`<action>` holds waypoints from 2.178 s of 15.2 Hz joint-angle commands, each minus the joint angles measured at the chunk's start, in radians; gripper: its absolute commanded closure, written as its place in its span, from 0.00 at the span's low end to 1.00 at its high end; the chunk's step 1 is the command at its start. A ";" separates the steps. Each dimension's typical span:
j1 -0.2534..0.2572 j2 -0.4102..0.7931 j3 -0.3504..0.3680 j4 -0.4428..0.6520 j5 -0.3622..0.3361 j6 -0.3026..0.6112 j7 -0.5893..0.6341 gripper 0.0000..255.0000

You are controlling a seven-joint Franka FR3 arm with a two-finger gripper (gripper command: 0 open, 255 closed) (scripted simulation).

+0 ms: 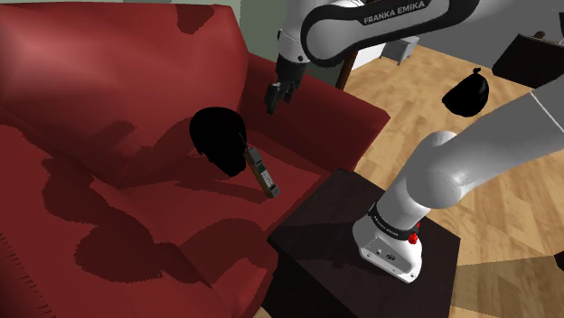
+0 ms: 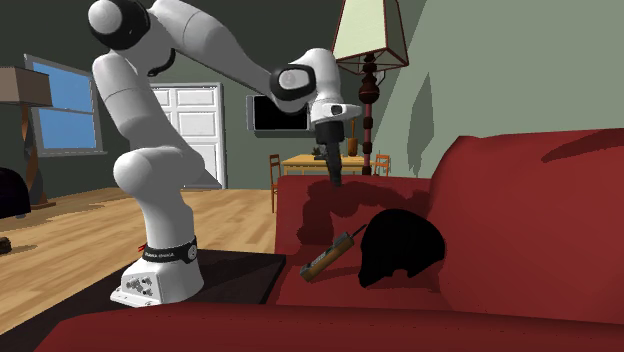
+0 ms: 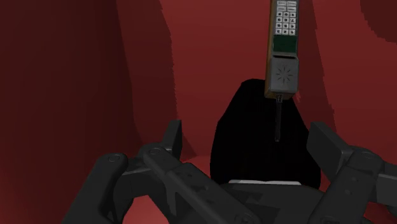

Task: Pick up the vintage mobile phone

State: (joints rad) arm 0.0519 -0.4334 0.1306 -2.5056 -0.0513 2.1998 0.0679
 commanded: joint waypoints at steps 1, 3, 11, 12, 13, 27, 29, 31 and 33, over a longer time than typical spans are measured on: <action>0.005 0.061 0.017 -0.010 -0.001 0.063 0.021 0.00; 0.008 0.129 0.032 -0.007 -0.006 0.117 0.042 0.00; 0.017 0.427 0.083 0.055 -0.071 0.309 0.148 0.00; 0.018 0.427 0.083 0.055 -0.071 0.309 0.148 0.00; 0.017 0.439 0.082 0.052 -0.077 0.323 0.154 0.00; 0.017 0.521 0.075 0.040 -0.129 0.413 0.195 1.00; 0.017 0.521 0.075 0.040 -0.129 0.413 0.195 1.00; 0.017 0.518 0.076 0.038 -0.128 0.412 0.195 1.00; 0.016 0.493 0.079 0.041 -0.111 0.385 0.181 1.00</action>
State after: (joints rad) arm 0.0688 0.0700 0.2088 -2.4651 -0.1691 2.5962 0.2555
